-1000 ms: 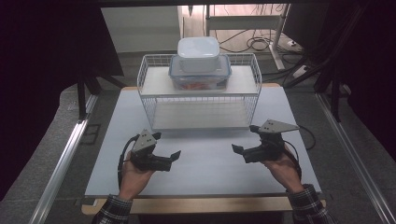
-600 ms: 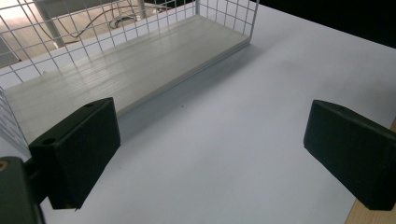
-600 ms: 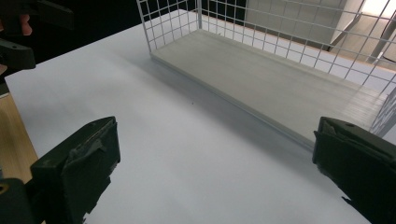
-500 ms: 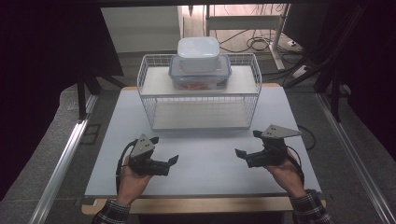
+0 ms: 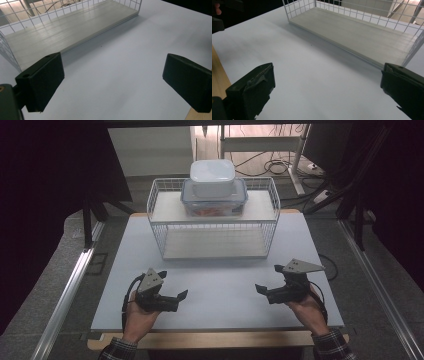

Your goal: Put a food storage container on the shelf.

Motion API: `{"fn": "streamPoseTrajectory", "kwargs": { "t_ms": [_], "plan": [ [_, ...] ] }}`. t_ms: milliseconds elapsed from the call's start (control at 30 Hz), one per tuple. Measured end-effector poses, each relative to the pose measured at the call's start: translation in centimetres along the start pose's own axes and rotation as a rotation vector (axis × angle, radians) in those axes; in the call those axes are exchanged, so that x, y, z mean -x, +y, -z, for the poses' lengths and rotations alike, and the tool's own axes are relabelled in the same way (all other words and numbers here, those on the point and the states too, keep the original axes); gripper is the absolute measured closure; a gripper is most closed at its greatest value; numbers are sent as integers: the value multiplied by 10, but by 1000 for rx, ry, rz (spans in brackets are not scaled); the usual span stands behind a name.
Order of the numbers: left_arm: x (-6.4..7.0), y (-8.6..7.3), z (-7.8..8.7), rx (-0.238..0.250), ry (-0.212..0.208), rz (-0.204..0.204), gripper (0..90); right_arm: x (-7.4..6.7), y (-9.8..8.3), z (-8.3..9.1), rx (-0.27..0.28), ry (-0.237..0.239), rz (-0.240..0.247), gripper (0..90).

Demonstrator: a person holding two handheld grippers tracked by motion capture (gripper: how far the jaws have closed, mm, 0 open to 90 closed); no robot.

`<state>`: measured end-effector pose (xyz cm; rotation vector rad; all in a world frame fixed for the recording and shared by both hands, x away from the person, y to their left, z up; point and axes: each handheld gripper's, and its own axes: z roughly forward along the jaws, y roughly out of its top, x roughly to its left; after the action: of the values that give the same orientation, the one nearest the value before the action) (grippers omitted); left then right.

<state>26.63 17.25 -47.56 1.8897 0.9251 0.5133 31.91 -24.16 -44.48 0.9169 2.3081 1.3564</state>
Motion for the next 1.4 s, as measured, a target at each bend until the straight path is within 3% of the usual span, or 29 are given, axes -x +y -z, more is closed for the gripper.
{"fn": "streamPoseTrajectory", "kwargs": {
  "t_ms": [633, 1400],
  "plan": [
    [-1, -16, -2, -35, 16, 7, 33, 4, -22, 0, -39, -24, -2, 0],
    [-13, -39, -20, -88, 24, 44, 30, 13, -50, -14, -106, -57, -3, 0]
  ]
}}
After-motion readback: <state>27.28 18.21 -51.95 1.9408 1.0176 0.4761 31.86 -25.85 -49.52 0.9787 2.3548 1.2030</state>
